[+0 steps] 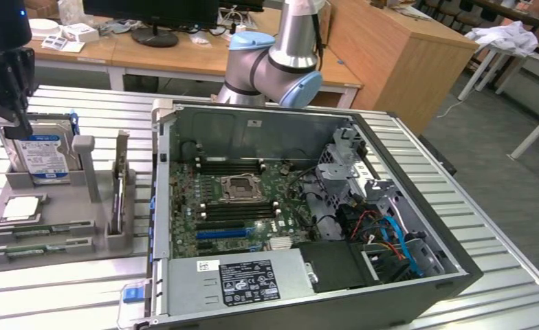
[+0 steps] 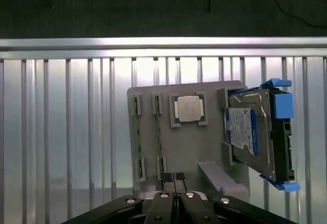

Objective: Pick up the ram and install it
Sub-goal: 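Pick up the ram and move it above insertion slot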

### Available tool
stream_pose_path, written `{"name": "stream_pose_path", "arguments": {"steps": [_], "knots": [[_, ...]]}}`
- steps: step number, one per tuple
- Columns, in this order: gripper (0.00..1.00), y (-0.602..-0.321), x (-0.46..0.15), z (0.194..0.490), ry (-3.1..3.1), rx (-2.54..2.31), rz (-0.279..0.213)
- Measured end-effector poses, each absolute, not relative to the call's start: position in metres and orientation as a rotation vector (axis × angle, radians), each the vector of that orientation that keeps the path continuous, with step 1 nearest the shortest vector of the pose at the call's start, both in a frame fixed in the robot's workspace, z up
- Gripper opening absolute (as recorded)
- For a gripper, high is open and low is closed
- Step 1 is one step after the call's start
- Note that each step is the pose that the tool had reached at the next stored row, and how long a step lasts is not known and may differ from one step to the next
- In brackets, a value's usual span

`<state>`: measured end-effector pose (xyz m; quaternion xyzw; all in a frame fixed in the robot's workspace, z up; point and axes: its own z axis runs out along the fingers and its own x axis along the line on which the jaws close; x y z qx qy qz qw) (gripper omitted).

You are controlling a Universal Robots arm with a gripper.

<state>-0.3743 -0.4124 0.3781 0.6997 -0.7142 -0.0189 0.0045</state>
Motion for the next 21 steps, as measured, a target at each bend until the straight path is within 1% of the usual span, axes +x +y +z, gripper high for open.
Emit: {"name": "stream_pose_path", "arguments": {"steps": [18,20,21], "knots": [[0.11,-0.4124,-0.3743,0.3778,-2.179,2.249,-0.059],[0.23,-0.4124,-0.3743,0.3778,-2.179,2.249,-0.059],[0.23,-0.4124,-0.3743,0.3778,-2.179,2.249,-0.059]]}}
